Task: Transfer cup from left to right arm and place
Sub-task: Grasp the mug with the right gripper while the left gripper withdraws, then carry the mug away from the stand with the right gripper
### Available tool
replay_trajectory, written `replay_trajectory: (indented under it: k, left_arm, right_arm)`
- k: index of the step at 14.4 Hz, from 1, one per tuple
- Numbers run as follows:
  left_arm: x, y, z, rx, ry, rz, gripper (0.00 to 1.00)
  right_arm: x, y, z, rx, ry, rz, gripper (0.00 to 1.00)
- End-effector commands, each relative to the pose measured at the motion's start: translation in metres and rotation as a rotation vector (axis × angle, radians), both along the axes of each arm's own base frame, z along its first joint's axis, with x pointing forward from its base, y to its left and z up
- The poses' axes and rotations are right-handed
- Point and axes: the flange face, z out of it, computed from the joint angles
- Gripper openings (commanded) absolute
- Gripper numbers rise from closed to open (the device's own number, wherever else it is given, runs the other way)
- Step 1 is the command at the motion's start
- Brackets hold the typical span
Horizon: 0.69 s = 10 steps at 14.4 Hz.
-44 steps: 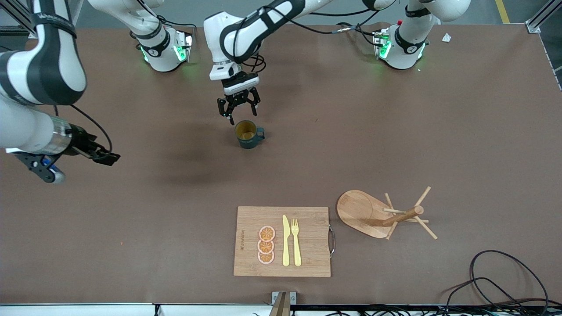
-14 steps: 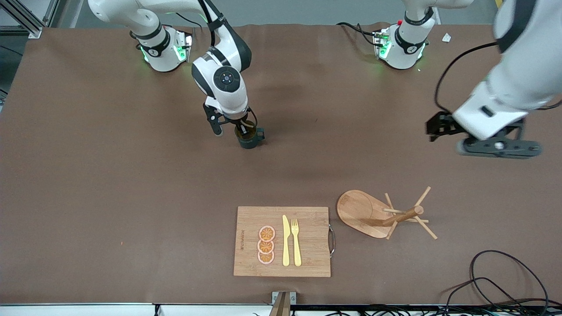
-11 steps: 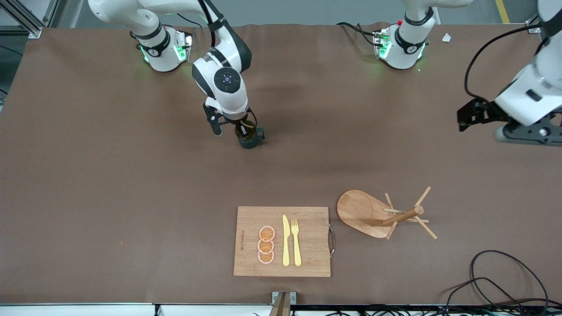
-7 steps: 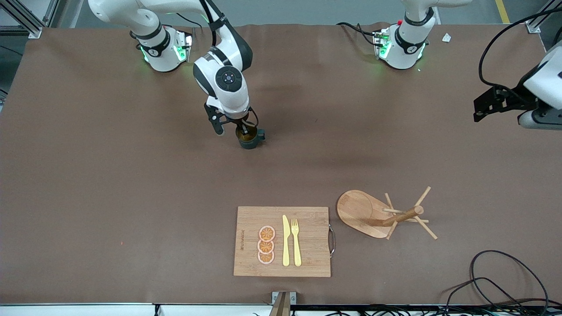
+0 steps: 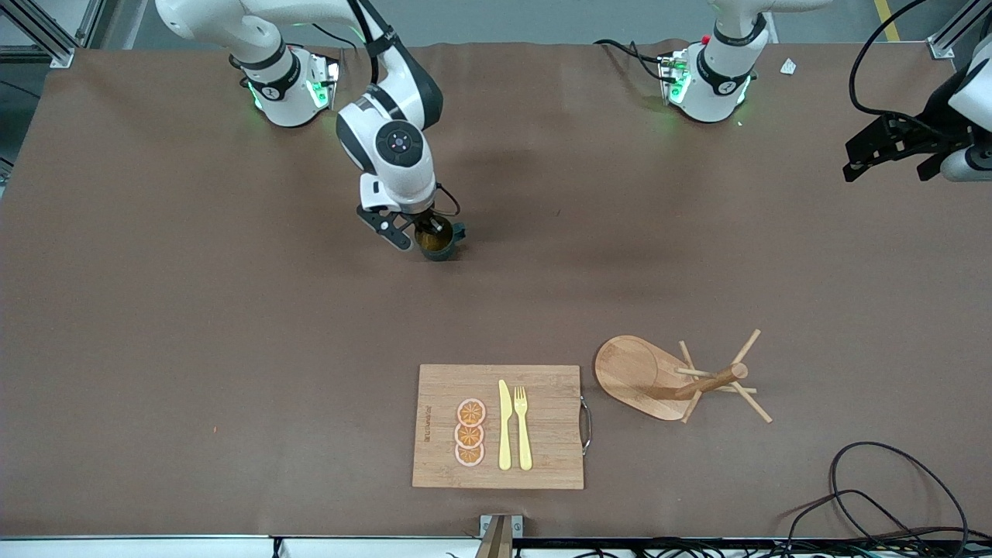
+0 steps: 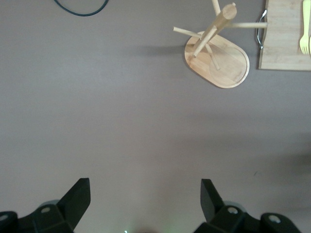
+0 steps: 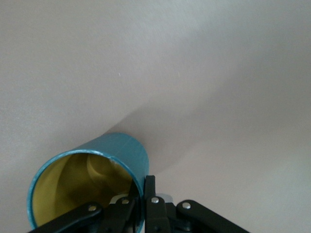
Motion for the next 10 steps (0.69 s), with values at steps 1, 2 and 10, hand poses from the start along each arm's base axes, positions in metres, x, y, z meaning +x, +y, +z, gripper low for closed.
replay_trajectory:
  k: [1,2,10]
  left_arm:
    - [0.005,-0.006,0.012,0.015,-0.038,0.015,1.0]
    - [0.006,-0.005,0.013,0.037,-0.043,0.011,1.0]
    - [0.01,-0.016,0.011,0.021,-0.037,-0.015,1.0]
  right_arm:
    - [0.027,-0.033,0.008,0.016,0.008,0.188,0.0]
    - [0.038,-0.049,0.012,0.025,0.009,0.265,0.0]
    - [0.104,-0.187,0.035,0.125,0.043,0.986,0.0]
